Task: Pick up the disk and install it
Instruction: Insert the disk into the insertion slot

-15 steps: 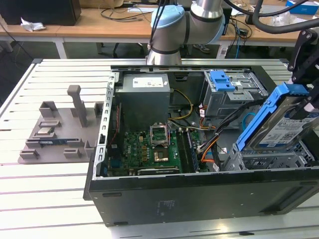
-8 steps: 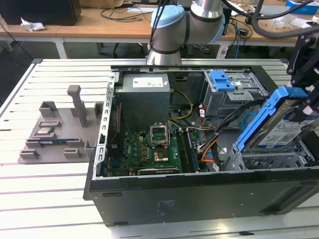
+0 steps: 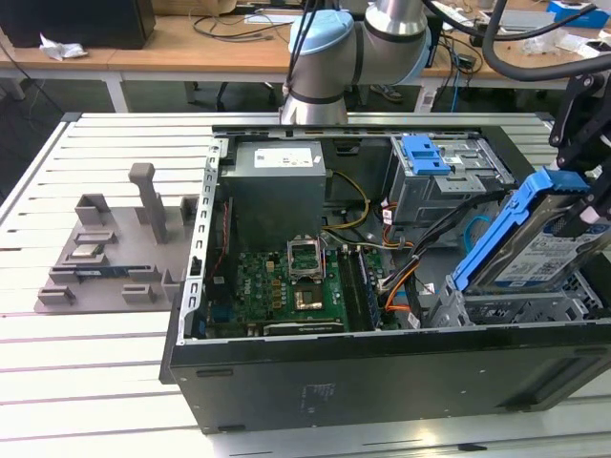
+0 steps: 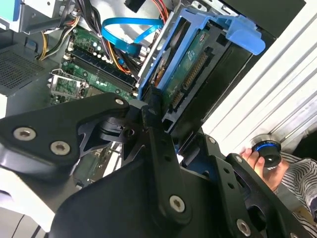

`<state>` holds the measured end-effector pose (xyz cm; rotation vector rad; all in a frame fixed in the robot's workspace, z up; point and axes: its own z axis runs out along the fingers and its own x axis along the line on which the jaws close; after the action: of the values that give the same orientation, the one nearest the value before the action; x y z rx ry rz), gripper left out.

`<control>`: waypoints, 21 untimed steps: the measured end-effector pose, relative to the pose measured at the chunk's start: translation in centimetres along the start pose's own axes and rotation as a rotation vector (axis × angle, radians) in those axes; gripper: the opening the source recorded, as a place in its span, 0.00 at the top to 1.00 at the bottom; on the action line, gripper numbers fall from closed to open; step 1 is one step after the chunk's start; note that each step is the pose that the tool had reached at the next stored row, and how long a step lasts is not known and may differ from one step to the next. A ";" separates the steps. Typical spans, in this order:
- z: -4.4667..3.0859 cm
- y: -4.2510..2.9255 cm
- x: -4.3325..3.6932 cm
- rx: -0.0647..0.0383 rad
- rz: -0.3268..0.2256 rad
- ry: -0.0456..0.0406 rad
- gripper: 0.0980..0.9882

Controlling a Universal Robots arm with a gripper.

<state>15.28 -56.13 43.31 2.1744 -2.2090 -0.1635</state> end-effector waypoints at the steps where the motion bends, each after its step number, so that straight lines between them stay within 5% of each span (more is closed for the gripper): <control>1: 0.10 -0.04 0.00 0.000 0.000 0.0017 0.70; 21: 3.60 -0.41 0.16 0.000 0.000 0.0026 0.70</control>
<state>15.32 -56.12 39.68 2.1734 -2.2077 -0.1605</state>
